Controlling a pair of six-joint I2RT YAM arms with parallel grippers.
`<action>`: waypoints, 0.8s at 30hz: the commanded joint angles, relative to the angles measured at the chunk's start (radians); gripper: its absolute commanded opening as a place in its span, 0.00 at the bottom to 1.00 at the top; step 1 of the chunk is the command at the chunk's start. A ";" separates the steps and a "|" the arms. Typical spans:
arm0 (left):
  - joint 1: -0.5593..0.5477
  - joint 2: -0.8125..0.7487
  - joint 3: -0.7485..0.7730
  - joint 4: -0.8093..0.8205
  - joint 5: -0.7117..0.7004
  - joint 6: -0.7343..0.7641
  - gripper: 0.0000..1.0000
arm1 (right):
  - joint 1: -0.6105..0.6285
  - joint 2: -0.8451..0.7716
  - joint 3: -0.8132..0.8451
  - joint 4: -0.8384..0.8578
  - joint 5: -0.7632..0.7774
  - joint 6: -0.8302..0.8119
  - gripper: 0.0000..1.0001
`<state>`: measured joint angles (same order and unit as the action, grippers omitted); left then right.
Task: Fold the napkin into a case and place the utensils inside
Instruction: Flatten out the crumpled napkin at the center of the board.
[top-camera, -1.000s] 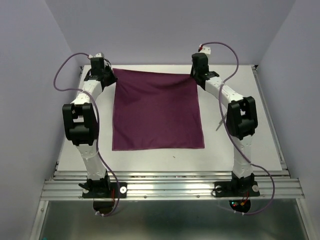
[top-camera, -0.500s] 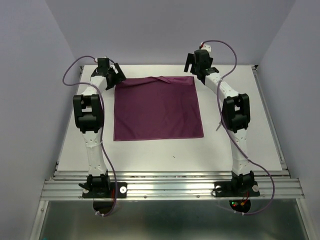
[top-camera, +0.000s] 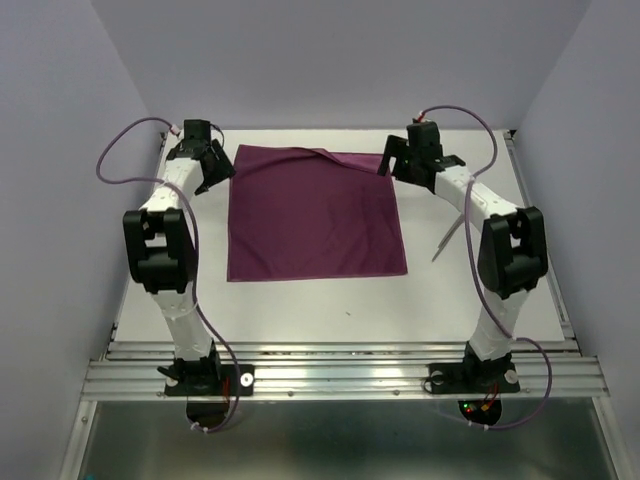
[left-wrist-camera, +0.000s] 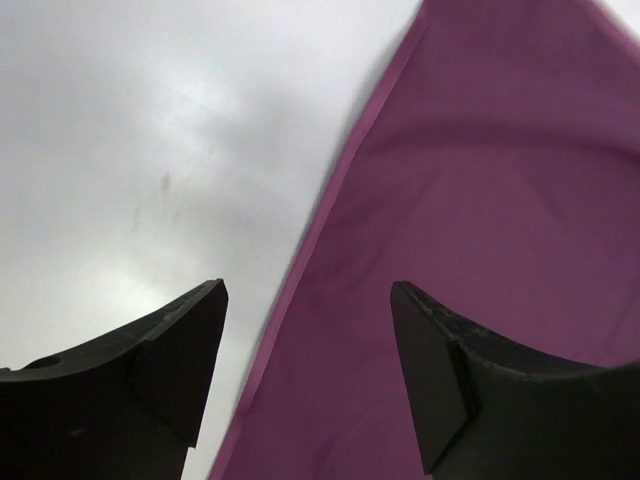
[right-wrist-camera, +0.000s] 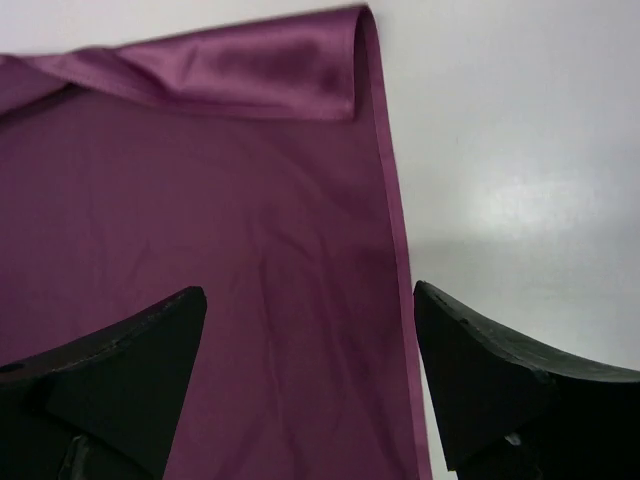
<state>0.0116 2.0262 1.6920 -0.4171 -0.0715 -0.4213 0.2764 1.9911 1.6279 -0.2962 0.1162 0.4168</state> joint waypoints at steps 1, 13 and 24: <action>-0.007 -0.217 -0.216 -0.133 -0.125 -0.022 0.77 | 0.015 -0.168 -0.153 -0.003 -0.070 0.065 0.89; -0.111 -0.449 -0.670 -0.196 -0.120 -0.209 0.66 | 0.055 -0.331 -0.364 -0.077 -0.066 0.079 0.86; -0.150 -0.455 -0.801 -0.235 -0.128 -0.326 0.60 | 0.064 -0.336 -0.359 -0.096 -0.061 0.074 0.85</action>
<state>-0.1299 1.6119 0.9318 -0.6151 -0.1665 -0.6895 0.3290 1.6947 1.2594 -0.3866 0.0547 0.4908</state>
